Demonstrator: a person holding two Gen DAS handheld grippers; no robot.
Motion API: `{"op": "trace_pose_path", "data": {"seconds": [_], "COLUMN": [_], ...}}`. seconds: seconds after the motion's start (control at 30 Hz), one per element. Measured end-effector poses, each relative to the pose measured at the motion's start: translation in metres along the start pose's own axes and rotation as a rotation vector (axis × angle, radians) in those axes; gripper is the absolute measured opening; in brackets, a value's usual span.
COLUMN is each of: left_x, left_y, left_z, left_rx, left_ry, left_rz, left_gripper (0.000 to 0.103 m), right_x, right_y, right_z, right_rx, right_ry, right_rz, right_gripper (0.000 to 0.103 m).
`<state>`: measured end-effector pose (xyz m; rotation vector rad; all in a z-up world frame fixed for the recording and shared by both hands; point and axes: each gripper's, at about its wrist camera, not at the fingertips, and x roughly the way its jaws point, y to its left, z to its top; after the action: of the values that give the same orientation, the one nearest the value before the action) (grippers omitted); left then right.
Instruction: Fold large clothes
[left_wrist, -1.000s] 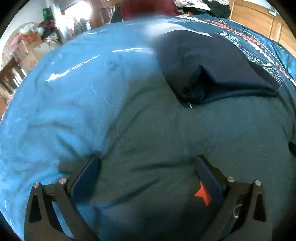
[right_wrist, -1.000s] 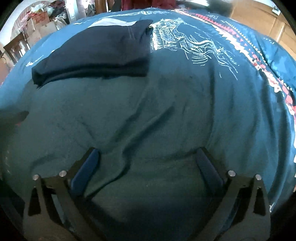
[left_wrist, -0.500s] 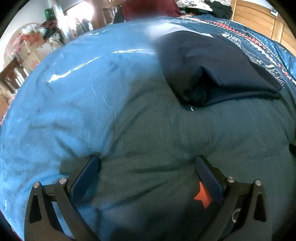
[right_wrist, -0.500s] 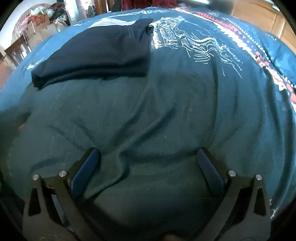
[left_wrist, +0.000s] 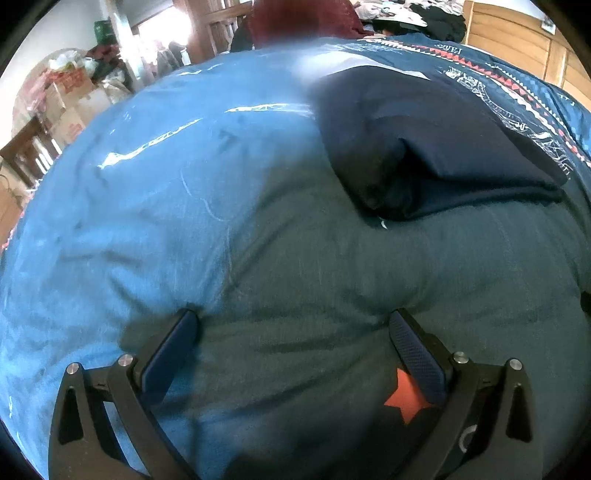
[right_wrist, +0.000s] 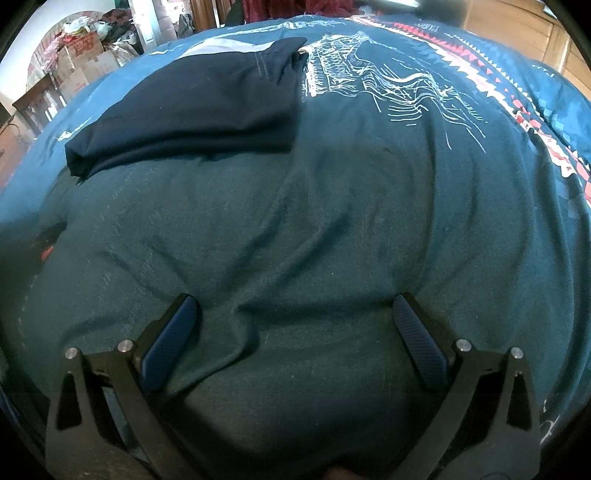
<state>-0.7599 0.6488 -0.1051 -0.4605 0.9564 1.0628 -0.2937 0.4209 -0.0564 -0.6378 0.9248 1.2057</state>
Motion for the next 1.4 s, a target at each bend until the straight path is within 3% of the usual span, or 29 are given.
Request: {"op": "trace_pose_path", "data": {"seconds": [0.47,1.4], "left_x": [0.0033,0.0026], "left_y": [0.0073,0.0047], "left_z": [-0.0036,-0.0071], "left_rx": [-0.015,-0.028], "left_ry": [-0.018,-0.041], "left_rz": [-0.048,-0.038], "left_gripper": [0.103,0.103], "right_x": [0.0011,0.001], "right_y": [0.0001,-0.0008], "right_z": [0.0005,0.0002], "right_rx": [-0.003,0.0], "right_ry": [-0.001,-0.003], "right_rz": [0.009,0.021], "right_gripper": [0.103,0.103]}}
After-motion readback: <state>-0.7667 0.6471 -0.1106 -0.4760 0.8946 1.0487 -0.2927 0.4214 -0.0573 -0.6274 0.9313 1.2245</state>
